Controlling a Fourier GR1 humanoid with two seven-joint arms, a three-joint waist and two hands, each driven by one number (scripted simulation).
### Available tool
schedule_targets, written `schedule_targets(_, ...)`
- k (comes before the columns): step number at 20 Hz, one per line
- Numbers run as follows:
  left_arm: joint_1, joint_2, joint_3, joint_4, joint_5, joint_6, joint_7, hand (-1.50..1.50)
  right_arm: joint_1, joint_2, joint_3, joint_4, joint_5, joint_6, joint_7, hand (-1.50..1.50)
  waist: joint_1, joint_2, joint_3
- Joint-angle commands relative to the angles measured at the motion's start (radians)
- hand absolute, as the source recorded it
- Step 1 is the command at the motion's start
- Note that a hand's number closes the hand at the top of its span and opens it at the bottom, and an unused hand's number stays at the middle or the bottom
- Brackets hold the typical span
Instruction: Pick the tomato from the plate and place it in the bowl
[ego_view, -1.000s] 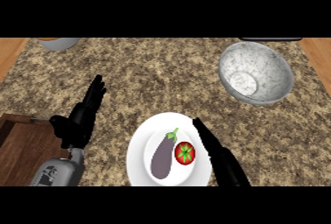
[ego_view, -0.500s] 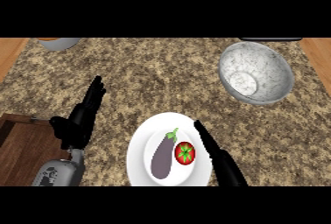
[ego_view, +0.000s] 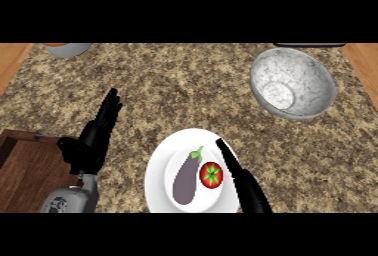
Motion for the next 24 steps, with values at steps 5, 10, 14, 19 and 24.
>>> schedule_targets(5, 0.010, -0.003, 0.023, -0.062, -0.004, -0.036, 0.067, 0.00, 0.011, 0.000, 0.001, 0.033, 0.044, -0.042, -0.006, -1.50, 0.000, -0.001, 0.000)
schedule_targets(10, -0.003, -0.048, -0.003, -0.031, -0.044, 0.000, 0.033, 0.00, -0.084, 0.013, -0.041, 0.184, 0.136, -0.072, 0.022, -1.50, 0.000, 0.000, 0.000)
schedule_targets(14, 0.020, -0.010, 0.058, -0.018, -0.015, -0.050, -0.006, 0.00, -0.095, 0.011, -0.032, 0.245, 0.147, -0.042, 0.000, -1.50, 0.002, 0.000, 0.000)
schedule_targets(19, 0.001, -0.046, 0.038, 0.009, -0.039, -0.047, -0.008, 0.00, -0.059, 0.011, 0.022, 0.296, 0.131, -0.066, -0.104, 1.50, -0.001, 0.000, 0.000)
schedule_targets(24, -0.049, -0.065, 0.038, 0.051, -0.048, -0.028, 0.001, 0.00, -0.167, -0.005, 0.047, 0.421, 0.194, -0.038, -0.199, 1.50, 0.001, 0.001, 0.000)
